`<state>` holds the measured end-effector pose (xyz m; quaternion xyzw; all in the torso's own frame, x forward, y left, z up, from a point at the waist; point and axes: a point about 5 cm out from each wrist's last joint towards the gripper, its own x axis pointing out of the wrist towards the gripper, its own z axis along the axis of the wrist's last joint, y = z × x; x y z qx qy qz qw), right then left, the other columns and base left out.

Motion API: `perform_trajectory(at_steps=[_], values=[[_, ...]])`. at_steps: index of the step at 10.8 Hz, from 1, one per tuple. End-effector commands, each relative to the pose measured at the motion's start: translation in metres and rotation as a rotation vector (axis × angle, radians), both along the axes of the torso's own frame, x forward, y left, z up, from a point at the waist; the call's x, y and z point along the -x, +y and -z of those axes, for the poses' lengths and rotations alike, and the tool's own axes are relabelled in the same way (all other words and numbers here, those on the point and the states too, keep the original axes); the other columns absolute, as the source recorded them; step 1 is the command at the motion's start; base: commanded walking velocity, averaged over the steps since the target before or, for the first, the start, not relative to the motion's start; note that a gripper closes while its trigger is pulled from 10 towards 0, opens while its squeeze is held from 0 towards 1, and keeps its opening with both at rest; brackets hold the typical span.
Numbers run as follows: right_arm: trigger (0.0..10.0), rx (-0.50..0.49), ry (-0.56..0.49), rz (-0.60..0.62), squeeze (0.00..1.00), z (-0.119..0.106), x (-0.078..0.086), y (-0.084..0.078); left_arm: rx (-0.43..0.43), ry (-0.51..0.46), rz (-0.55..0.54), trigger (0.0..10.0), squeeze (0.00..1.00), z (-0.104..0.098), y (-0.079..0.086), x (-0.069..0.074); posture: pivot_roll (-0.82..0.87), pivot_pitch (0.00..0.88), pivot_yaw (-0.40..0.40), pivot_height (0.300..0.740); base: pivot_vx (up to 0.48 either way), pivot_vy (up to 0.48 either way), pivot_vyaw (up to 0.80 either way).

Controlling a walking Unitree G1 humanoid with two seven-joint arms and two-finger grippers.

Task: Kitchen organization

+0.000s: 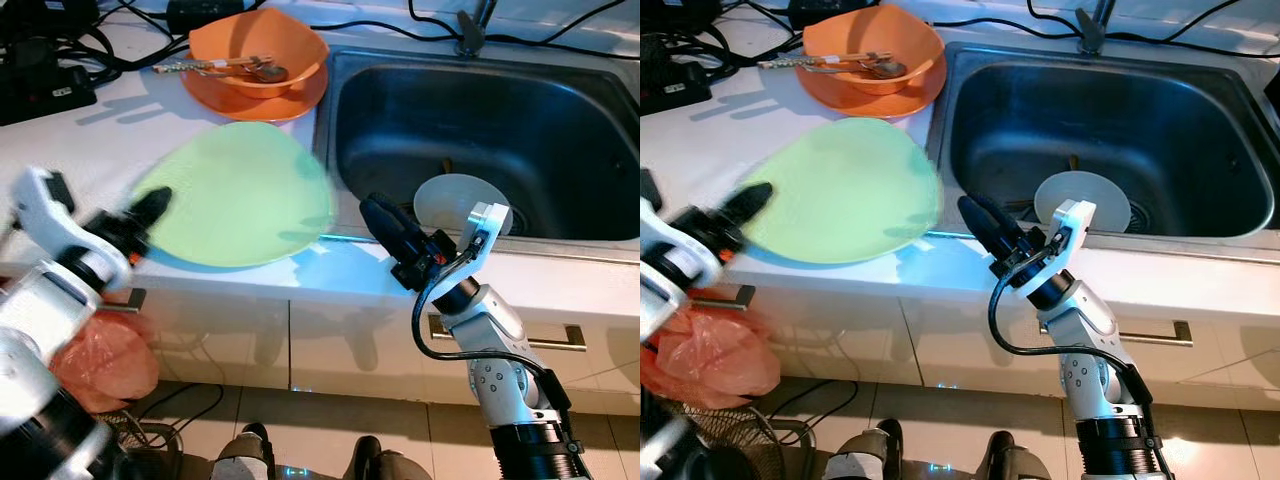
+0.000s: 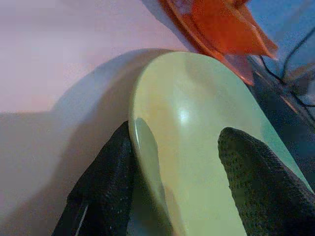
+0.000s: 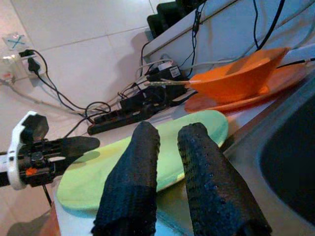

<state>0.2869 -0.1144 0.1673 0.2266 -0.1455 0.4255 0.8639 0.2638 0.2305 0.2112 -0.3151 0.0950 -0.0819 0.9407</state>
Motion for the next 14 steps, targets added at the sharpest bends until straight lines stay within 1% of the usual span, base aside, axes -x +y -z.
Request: perform_trajectory(at_steps=[1, 2, 3, 8, 12, 14], values=[[10.0, 0.03, 0.067, 0.002, 0.0, 0.0148, 0.0013, -0.0015, 0.039, 0.213, 0.106, 6.4, 0.0, 0.0377, -0.0166, 0.0036, 0.2, 0.229, -0.039, 0.74, 0.0, 0.0, 0.0], [10.0, 0.032, 0.068, 0.002, 0.0, 0.015, 0.0012, -0.0019, 0.04, 0.212, 0.114, 4.9, 0.0, 0.0385, -0.0178, 0.0041, 0.2, 0.231, -0.039, 0.74, 0.0, 0.0, 0.0], [10.0, 0.033, 0.069, 0.002, 0.0, 0.015, 0.001, -0.0021, 0.042, 0.212, 0.118, 0.0, 0.0, 0.0394, -0.0185, 0.0046, 0.2, 0.232, -0.04, 0.74, 0.0, 0.0, 0.0], [10.0, 0.04, 0.073, 0.002, 0.0, 0.0158, 0.0009, -0.0026, 0.06, 0.193, 0.113, 0.0, 0.0, 0.0415, -0.0217, 0.0061, 0.2, 0.235, -0.046, 0.74, 0.0, 0.0, 0.0], [10.0, 0.042, 0.074, 0.003, 0.0, 0.0163, 0.0002, -0.0025, 0.058, 0.178, 0.103, 0.0, 0.0, 0.0405, -0.0203, 0.0059, 0.2, 0.232, -0.047, 0.74, 0.0, 0.0, 0.0], [10.0, 0.043, 0.075, 0.006, 0.0, 0.0163, -0.0003, -0.0026, 0.073, 0.155, 0.112, 0.0, 0.0, 0.0381, -0.0244, 0.0042, 0.2, 0.231, -0.047, 0.74, 0.0, 0.0, 0.0]])
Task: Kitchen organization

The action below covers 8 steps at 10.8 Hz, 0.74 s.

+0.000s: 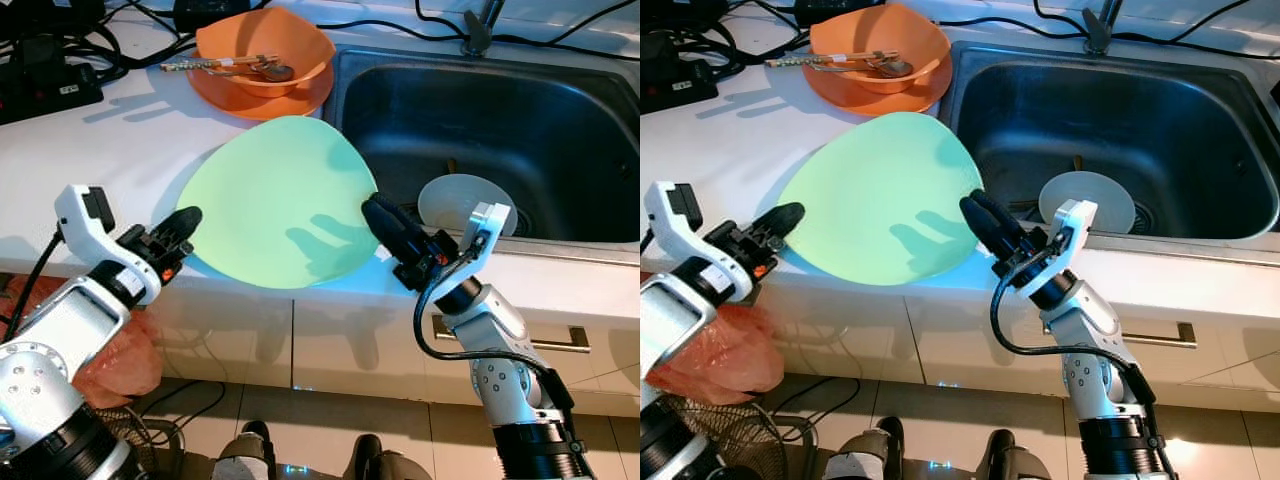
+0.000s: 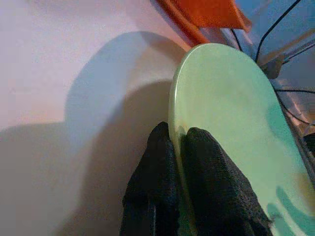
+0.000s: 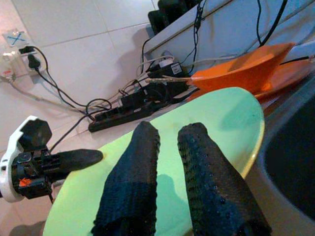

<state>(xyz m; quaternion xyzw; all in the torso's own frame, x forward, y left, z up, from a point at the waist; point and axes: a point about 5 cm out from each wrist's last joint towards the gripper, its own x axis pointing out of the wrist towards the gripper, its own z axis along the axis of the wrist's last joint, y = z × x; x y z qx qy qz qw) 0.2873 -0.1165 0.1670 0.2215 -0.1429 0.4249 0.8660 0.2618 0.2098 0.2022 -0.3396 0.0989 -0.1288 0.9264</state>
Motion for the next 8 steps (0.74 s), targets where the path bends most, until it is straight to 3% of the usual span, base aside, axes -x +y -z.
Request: perform_trajectory(at_steps=[1, 5, 6, 7, 8], values=[[10.0, 0.031, 0.078, 0.008, 0.0, 0.017, 0.0, -0.001, 0.027, 0.12, 0.034, 0.0, 0.0, 0.025, -0.01, 0.0, 0.2, 0.228, -0.046, 0.74, 0.0, 0.0, 0.0], [10.0, 0.031, 0.08, 0.021, 0.0, 0.017, -0.001, -0.002, 0.108, 0.019, 0.044, 0.0, 0.0, 0.015, -0.031, -0.006, 0.19, 0.222, -0.045, 0.74, 0.0, 0.0, 0.0], [10.0, 0.03, 0.081, 0.032, 0.0, 0.017, -0.002, -0.003, 0.104, -0.014, 0.041, 1.1, 0.0, 0.012, -0.034, -0.007, 0.19, 0.219, -0.046, 0.74, 0.0, 0.0, 0.0], [10.0, 0.034, 0.079, 0.047, 0.0, 0.017, -0.003, -0.005, 0.089, -0.022, 0.001, 10.0, 0.0, 0.011, -0.03, -0.009, 0.19, 0.217, -0.046, 0.74, 0.0, 0.0, 0.0], [10.0, 0.041, 0.055, 0.088, 0.0, 0.01, -0.007, -0.011, 0.087, -0.048, -0.011, 10.0, 0.0, 0.008, -0.028, -0.01, 0.19, 0.215, -0.046, 0.74, 0.0, 0.0, 0.0]])
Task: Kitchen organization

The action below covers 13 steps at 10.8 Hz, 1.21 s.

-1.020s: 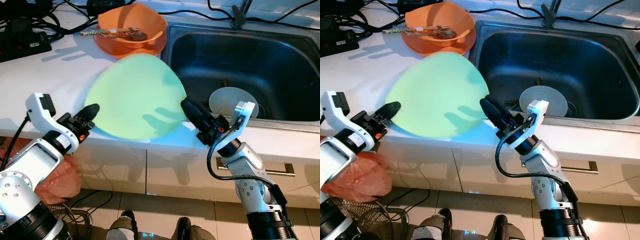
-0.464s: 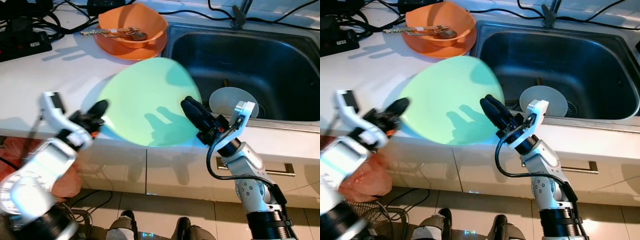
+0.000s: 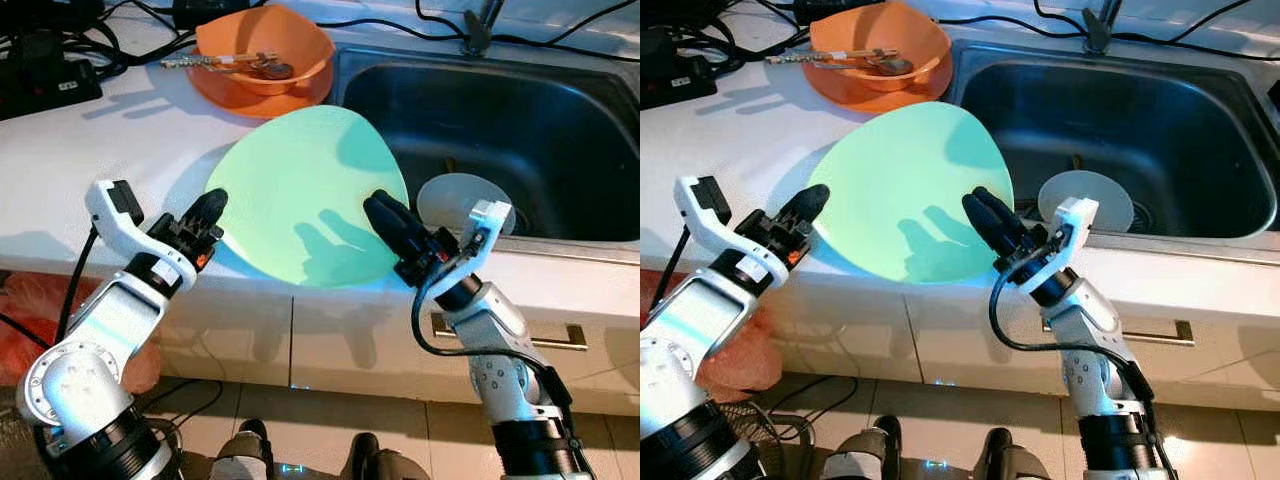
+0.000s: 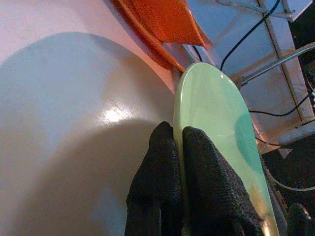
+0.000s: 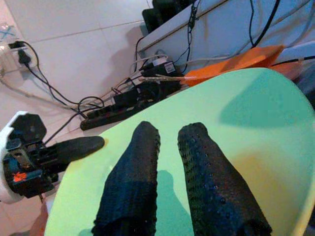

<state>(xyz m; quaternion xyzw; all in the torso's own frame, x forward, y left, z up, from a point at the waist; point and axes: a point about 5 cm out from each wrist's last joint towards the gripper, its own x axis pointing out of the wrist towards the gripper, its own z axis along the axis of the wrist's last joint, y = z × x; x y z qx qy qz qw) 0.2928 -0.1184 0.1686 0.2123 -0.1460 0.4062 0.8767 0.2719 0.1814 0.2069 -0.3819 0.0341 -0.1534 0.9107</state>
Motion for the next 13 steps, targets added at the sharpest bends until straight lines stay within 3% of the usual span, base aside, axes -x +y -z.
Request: perform_trajectory(at_steps=[1, 2, 5, 6, 8, 10, 13], values=[[10.0, 0.006, 0.002, 0.099, 0.0, -0.006, -0.007, -0.017, -0.026, 0.07, 0.002, 10.0, 0.0, 0.012, -0.002, 0.0, 0.19, 0.213, -0.047, 0.74, 0.0, 0.0, 0.0], [10.0, -0.018, -0.041, 0.144, 0.0, -0.022, -0.012, -0.024, -0.028, 0.069, 0.003, 10.0, 0.0, 0.013, -0.003, 0.0, 0.19, 0.211, -0.047, 0.74, 0.0, 0.0, 0.0], [10.0, -0.196, -0.267, 0.307, 0.0, -0.111, -0.017, -0.046, -0.019, 0.064, 0.019, 10.0, 0.0, 0.015, -0.011, -0.001, 0.17, 0.205, -0.052, 0.74, 0.0, 0.0, 0.0], [10.0, -0.21, -0.278, 0.318, 0.0, -0.116, -0.017, -0.047, -0.017, 0.059, 0.024, 10.0, 0.0, 0.015, -0.013, -0.001, 0.17, 0.203, -0.053, 0.74, 0.0, 0.0, 0.0], [10.0, -0.186, -0.244, 0.343, 0.0, -0.105, -0.021, -0.05, -0.02, 0.04, 0.034, 10.0, 0.0, 0.01, -0.018, -0.003, 0.18, 0.201, -0.056, 0.74, 0.0, 0.0, 0.0], [10.0, -0.061, -0.129, 0.547, 0.0, -0.072, -0.033, -0.077, -0.026, -0.003, 0.031, 10.0, 0.0, 0.003, -0.02, -0.005, 0.17, 0.201, -0.059, 0.74, 0.0, 0.0, 0.0], [10.0, 0.033, -0.024, 0.786, 0.0, -0.047, -0.036, -0.127, -0.014, -0.038, 0.043, 10.0, 0.0, -0.003, -0.03, -0.008, 0.17, 0.203, -0.058, 0.74, 0.0, 0.0, 0.0]])
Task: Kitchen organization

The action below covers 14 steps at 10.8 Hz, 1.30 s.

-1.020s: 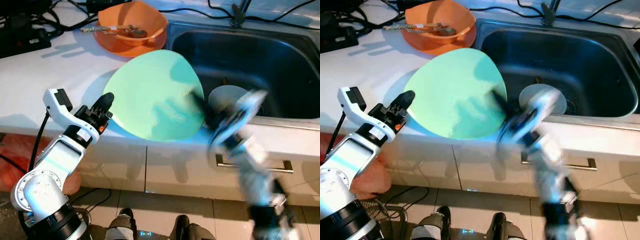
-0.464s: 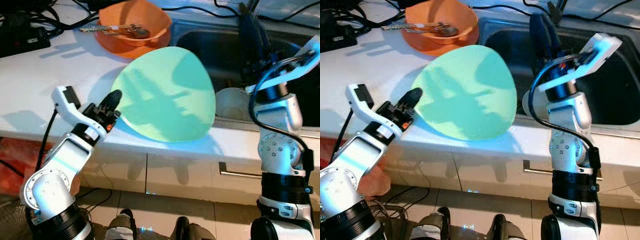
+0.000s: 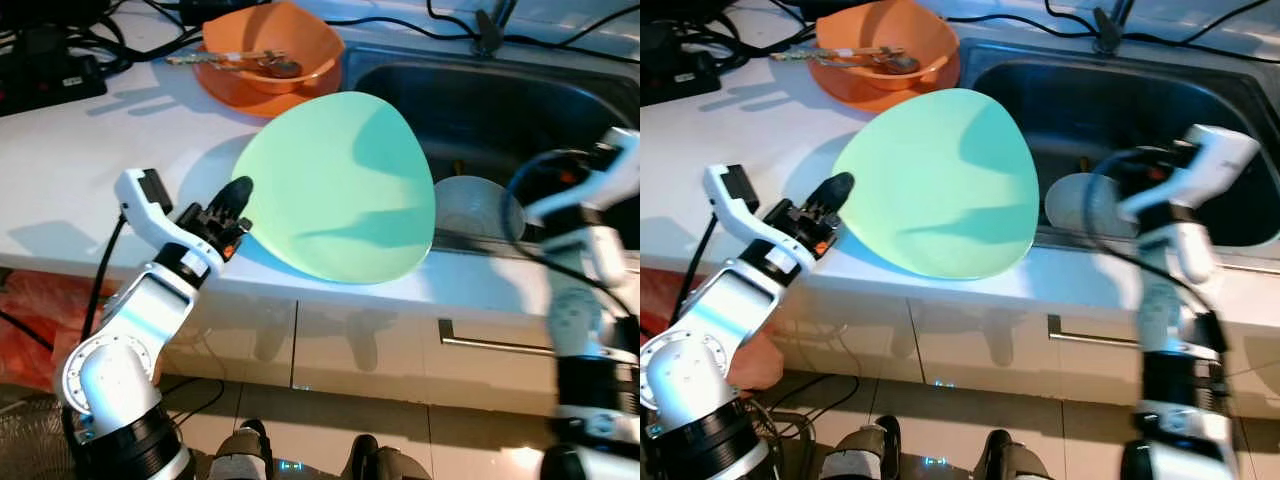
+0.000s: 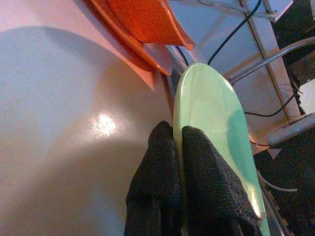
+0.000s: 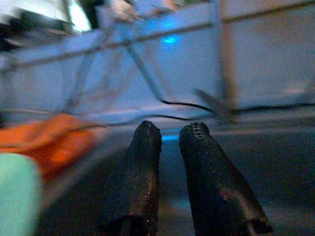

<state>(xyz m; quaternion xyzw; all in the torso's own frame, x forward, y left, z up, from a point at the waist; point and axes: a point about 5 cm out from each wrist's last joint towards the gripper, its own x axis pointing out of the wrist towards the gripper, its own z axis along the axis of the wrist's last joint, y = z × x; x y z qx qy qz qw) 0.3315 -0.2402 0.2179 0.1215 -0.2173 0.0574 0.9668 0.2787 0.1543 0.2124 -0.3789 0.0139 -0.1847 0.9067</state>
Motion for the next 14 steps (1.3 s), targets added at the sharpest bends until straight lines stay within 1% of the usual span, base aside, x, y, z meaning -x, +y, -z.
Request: perform_trajectory(at_steps=[1, 2, 3, 4, 5, 6, 7, 9, 10, 11, 12, 14], values=[[10.0, 0.009, 0.015, 0.057, 0.0, 0.005, 0.003, -0.012, -0.016, 0.023, 0.001, 10.0, 0.0, 0.003, -0.004, -0.002, 0.17, 0.204, -0.059, 0.74, 0.0, 0.0, 0.0], [10.0, 0.014, 0.056, 0.095, 0.0, 0.017, 0.006, -0.022, 0.005, 0.008, 0.015, 10.0, 0.0, -0.001, -0.012, -0.004, 0.16, 0.205, -0.06, 0.74, 0.0, 0.0, 0.0], [10.0, 0.009, 0.076, 0.099, 0.0, 0.024, 0.006, -0.021, 0.027, -0.013, 0.017, 10.0, 0.0, -0.005, -0.017, -0.007, 0.16, 0.205, -0.06, 0.74, 0.0, 0.0, 0.0], [10.0, 0.001, 0.096, 0.095, 0.0, 0.032, 0.005, -0.017, 0.026, -0.072, 0.042, 10.0, 0.0, -0.016, -0.024, -0.009, 0.16, 0.204, -0.06, 0.74, 0.0, 0.0, 0.0], [10.0, -0.002, 0.106, 0.091, 0.0, 0.036, 0.004, -0.015, 0.021, -0.111, 0.056, 10.0, 0.0, -0.023, -0.029, -0.01, 0.16, 0.204, -0.06, 0.74, 0.0, 0.0, 0.0], [10.0, -0.007, 0.113, 0.089, 0.0, 0.039, 0.003, -0.013, 0.028, -0.167, 0.057, 10.0, 0.0, -0.035, -0.032, -0.011, 0.16, 0.202, -0.06, 0.74, 0.0, 0.0, 0.0], [10.0, -0.015, 0.12, 0.088, 0.0, 0.043, 0.001, -0.012, 0.023, -0.248, 0.056, 10.0, 0.0, -0.052, -0.035, -0.014, 0.17, 0.201, -0.062, 0.74, 0.0, 0.0, 0.0], [10.0, -0.023, 0.123, 0.081, 0.0, 0.046, 0.0, -0.009, 0.037, -0.31, 0.058, 10.0, 0.0, -0.068, -0.044, -0.018, 0.17, 0.199, -0.059, 0.74, 0.0, 0.0, 0.0], [10.0, -0.031, 0.124, 0.073, 0.0, 0.048, -0.001, -0.005, 0.045, -0.354, 0.063, 10.0, 0.0, -0.081, -0.056, -0.024, 0.16, 0.195, -0.056, 0.74, 0.0, 0.0, 0.0], [10.0, -0.034, 0.122, 0.07, 0.0, 0.048, -0.001, -0.003, 0.018, -0.363, 0.055, 10.0, 0.0, -0.082, -0.059, -0.026, 0.16, 0.194, -0.053, 0.74, 0.0, 0.0, 0.0], [10.0, -0.037, 0.12, 0.063, 0.0, 0.05, -0.001, 0.0, -0.094, -0.403, 0.054, 10.0, 0.0, -0.085, -0.076, -0.033, 0.16, 0.193, -0.05, 0.74, 0.0, 0.0, 0.0], [10.0, -0.041, 0.119, 0.062, 0.0, 0.052, -0.001, 0.002, -0.25, -0.47, 0.059, 10.0, 0.0, -0.084, -0.102, -0.04, 0.15, 0.187, -0.04, 0.74, 0.0, 0.0, 0.0]])
